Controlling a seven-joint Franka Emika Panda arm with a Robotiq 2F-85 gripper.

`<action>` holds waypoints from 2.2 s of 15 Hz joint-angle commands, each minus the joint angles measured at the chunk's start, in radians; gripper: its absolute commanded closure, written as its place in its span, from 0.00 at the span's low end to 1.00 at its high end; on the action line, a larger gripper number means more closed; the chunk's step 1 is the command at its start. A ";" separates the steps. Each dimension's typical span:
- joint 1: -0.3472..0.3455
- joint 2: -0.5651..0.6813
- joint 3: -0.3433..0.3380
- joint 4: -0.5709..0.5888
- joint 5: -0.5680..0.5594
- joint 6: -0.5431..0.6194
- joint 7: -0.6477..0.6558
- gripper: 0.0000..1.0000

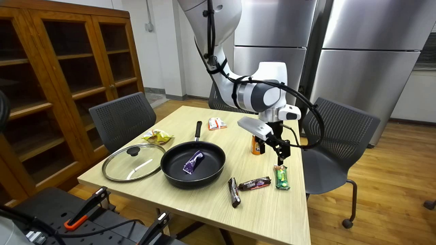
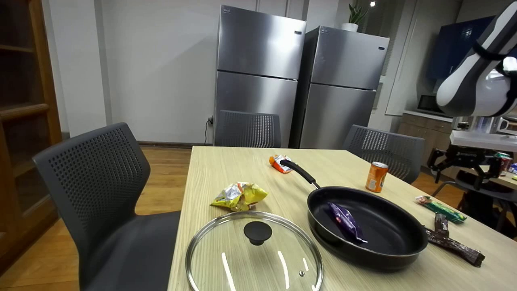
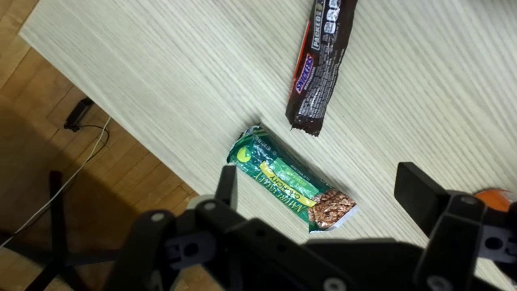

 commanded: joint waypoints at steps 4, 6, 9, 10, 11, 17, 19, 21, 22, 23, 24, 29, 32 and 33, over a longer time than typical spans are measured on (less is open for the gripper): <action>-0.040 0.112 -0.013 0.183 -0.024 -0.114 -0.035 0.00; -0.045 0.141 -0.015 0.226 -0.028 -0.148 -0.035 0.00; -0.037 0.127 -0.015 0.184 -0.014 -0.109 -0.013 0.00; -0.037 0.130 -0.015 0.184 -0.014 -0.107 -0.013 0.00; -0.037 0.132 -0.015 0.183 -0.014 -0.107 -0.013 0.00; -0.030 0.150 -0.018 0.197 -0.023 -0.092 -0.015 0.00; -0.026 0.170 -0.021 0.216 -0.029 -0.091 -0.015 0.00; -0.029 0.186 -0.017 0.233 -0.032 -0.084 -0.027 0.00; -0.029 0.197 -0.019 0.245 -0.034 -0.076 -0.027 0.00; -0.029 0.208 -0.021 0.257 -0.039 -0.071 -0.031 0.00; -0.031 0.217 -0.021 0.269 -0.045 -0.066 -0.038 0.00; -0.053 0.268 -0.004 0.345 -0.075 -0.091 -0.109 0.00; -0.059 0.299 -0.004 0.388 -0.083 -0.106 -0.139 0.00; -0.062 0.309 -0.001 0.400 -0.086 -0.111 -0.149 0.00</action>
